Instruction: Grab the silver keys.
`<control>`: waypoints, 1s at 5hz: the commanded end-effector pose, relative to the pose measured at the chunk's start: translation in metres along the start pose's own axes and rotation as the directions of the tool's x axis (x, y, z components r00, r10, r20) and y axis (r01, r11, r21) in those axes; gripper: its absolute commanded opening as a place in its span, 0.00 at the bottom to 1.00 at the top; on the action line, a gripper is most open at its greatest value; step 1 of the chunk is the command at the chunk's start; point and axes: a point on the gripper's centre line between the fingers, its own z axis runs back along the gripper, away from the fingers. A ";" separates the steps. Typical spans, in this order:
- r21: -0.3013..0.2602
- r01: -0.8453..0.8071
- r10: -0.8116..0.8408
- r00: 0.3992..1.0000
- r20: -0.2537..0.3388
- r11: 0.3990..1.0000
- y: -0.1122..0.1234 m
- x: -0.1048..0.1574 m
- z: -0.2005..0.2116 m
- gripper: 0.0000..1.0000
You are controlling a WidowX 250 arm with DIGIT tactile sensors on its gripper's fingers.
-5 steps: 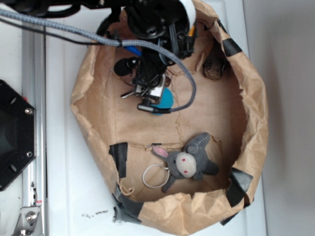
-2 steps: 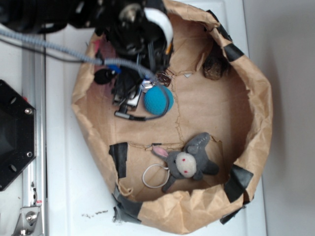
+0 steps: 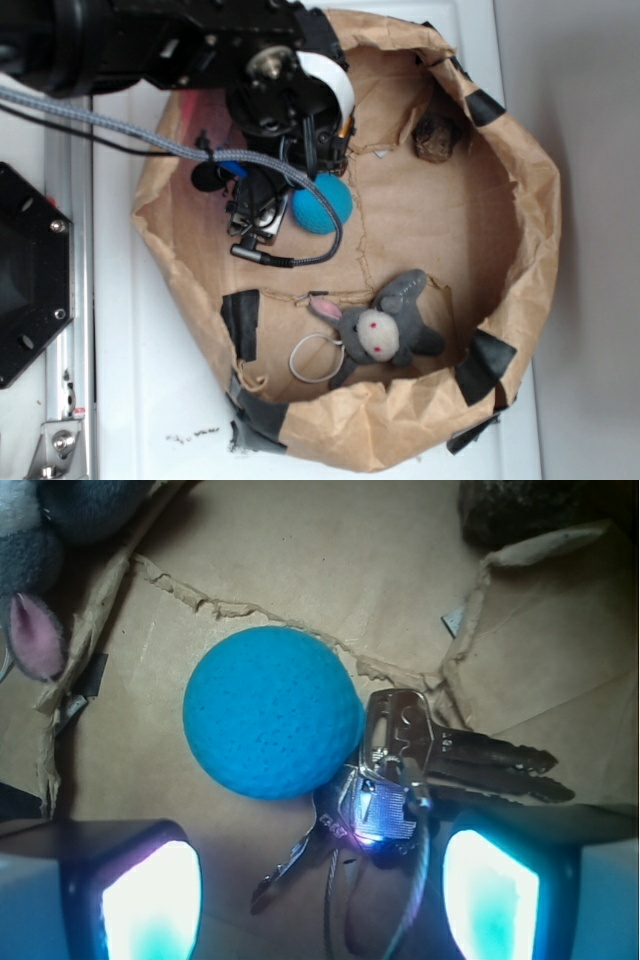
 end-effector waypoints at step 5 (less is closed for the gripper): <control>0.032 -0.028 0.027 0.999 0.035 0.999 0.002 0.018 0.009 0.00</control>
